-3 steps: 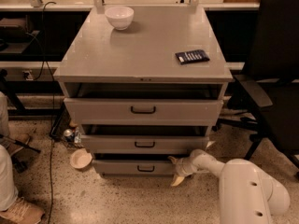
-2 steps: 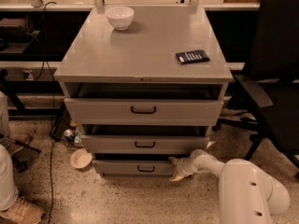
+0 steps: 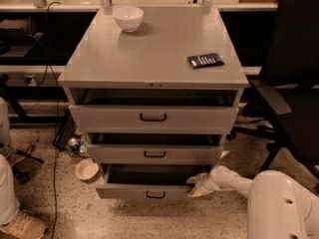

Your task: Open bottom drawer

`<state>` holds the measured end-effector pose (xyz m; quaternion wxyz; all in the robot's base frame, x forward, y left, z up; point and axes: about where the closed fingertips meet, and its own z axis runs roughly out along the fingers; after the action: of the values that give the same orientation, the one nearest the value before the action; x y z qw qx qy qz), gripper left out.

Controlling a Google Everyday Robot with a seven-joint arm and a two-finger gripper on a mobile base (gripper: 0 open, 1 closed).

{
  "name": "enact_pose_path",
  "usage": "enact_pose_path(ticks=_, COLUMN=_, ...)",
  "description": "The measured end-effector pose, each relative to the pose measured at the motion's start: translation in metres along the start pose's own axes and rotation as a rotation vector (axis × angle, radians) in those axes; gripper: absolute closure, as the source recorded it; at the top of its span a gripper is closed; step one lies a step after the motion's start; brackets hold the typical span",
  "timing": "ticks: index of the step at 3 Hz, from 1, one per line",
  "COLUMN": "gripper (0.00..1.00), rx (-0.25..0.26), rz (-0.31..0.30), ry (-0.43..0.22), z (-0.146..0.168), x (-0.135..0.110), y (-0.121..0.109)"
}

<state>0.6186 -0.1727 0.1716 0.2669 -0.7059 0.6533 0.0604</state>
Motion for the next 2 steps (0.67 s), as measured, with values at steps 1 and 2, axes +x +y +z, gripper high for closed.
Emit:
enact_pose_path(ticks=1, gripper=1.00, rx=0.000, rz=0.000, ry=0.000, z=0.0001, x=0.0000, y=0.0001)
enact_pose_path(ticks=2, gripper=1.00, rx=0.000, rz=0.000, ry=0.000, z=0.0001, x=-0.0001, y=0.0001)
